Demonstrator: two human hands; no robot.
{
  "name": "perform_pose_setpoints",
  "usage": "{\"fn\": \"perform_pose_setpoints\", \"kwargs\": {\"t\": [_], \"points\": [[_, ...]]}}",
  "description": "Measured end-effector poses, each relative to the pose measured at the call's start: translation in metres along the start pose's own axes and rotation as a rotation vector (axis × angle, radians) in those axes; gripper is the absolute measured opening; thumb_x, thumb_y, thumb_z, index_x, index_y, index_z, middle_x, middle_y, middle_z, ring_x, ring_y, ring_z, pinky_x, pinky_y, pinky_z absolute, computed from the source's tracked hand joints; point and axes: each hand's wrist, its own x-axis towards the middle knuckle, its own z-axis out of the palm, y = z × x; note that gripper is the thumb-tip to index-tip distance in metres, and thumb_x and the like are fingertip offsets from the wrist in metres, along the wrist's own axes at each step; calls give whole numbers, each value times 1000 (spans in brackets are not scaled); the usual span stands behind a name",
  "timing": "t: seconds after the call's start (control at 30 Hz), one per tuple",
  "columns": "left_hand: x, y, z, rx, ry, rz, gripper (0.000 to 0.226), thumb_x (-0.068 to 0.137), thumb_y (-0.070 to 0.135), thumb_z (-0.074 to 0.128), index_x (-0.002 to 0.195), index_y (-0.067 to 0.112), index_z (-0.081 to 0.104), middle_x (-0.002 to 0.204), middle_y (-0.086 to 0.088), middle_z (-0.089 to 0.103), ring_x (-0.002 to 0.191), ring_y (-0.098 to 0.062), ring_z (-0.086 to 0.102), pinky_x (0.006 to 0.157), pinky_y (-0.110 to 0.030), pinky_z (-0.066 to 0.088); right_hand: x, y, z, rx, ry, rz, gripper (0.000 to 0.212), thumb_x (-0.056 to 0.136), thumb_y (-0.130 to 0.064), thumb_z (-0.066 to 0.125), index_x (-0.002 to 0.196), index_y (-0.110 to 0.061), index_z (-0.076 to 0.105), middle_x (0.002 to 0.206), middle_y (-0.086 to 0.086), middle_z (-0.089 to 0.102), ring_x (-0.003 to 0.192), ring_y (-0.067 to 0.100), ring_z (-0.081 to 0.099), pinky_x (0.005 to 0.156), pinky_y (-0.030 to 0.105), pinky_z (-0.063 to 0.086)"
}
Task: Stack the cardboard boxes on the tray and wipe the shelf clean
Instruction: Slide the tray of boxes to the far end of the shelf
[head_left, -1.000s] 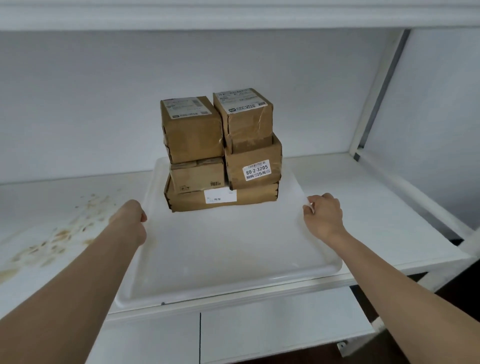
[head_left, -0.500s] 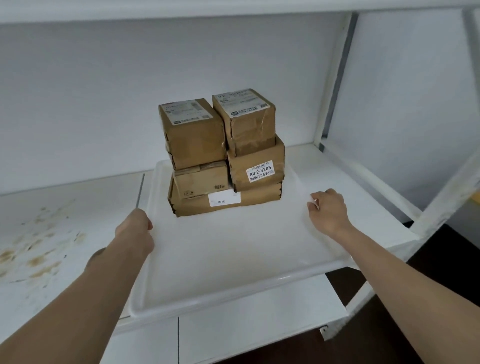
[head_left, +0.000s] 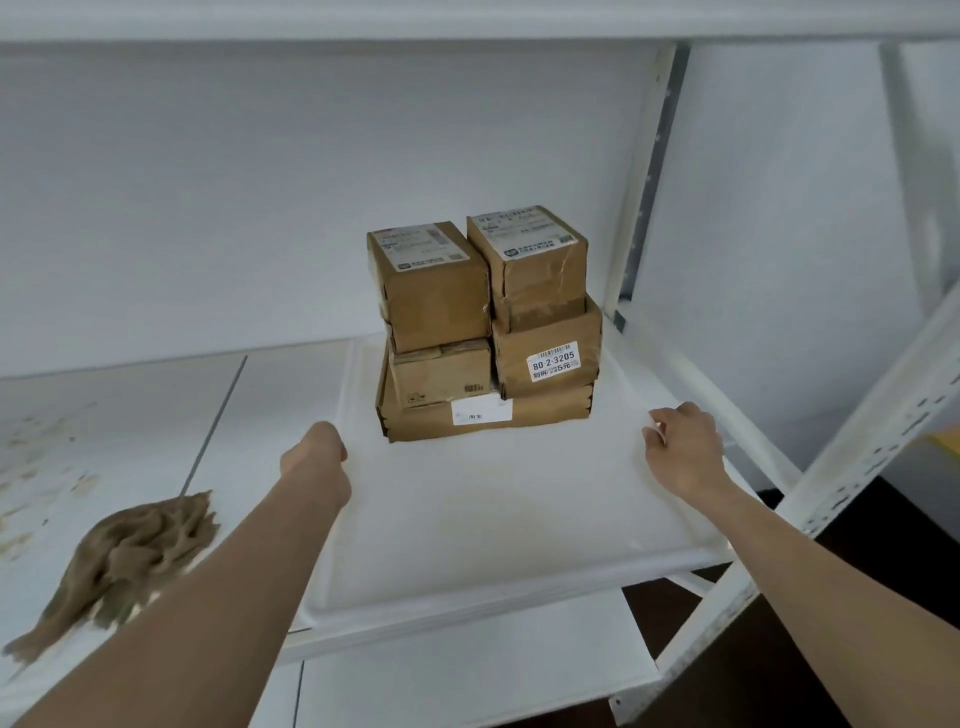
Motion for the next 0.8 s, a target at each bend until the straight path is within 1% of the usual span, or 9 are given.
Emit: {"fn": "perform_pose_setpoints", "kwargs": {"t": [0.03,0.1,0.17,0.27,0.33,0.37,0.43,0.53,0.8], "points": [[-2,-4,8,-66,9,-14,17,94,0,40,77,3,42,78,-7,35,57,-16,26,62,-18,38,5,8,-2,-10,10,0,32,96,-16,51,122,-4,63,118,19,55,112,38,48,89,41,41],[-7,-14,25,-56,12,13,13,94,1,40,82,3,45,78,-7,34,57,-17,27,53,-23,36,16,22,-5,-42,15,-7,30,95,-16,51,118,-3,65,115,19,56,109,37,50,86,40,41],[-14,-21,39,-6,19,-11,18,89,3,43,71,6,40,72,-5,29,58,-19,28,58,-25,33,26,33,-6,-84,8,-22,29,95,-17,51,115,-2,65,113,19,56,107,36,50,85,40,43],[-14,-25,54,1,-8,-62,19,86,4,44,69,8,37,72,-4,29,62,-21,32,69,-28,34,37,44,-2,-110,5,-43,29,94,-16,51,112,1,66,108,19,57,103,37,52,83,43,46],[-12,-29,62,3,-22,-68,18,84,3,44,69,8,36,72,-4,30,76,-26,38,76,-30,33,44,48,2,-117,1,-56,28,94,-15,50,112,1,66,108,19,57,102,36,51,84,43,46],[-12,-30,65,0,-15,-71,18,84,3,44,69,8,36,72,-5,30,83,-27,38,76,-30,33,47,50,4,-126,-6,-57,29,95,-16,49,112,0,66,109,18,56,103,35,51,85,42,45],[-7,-33,71,2,-8,-63,19,83,1,43,68,8,35,72,-5,29,89,-29,36,72,-30,35,53,52,7,-150,-8,-69,28,96,-18,48,114,-3,65,110,16,55,104,33,50,85,40,43],[-3,-38,76,-31,-10,-83,19,82,0,44,68,8,34,73,-5,29,91,-29,36,75,-32,33,60,56,12,-178,-6,-82,27,95,-18,48,112,-4,64,109,15,54,104,33,48,83,40,41],[5,-43,85,-34,-31,-62,17,82,-1,43,69,8,36,75,-4,31,93,-30,36,79,-34,31,71,63,22,-176,-21,-53,29,95,-16,47,117,-5,61,116,14,51,111,32,44,89,39,37]]}}
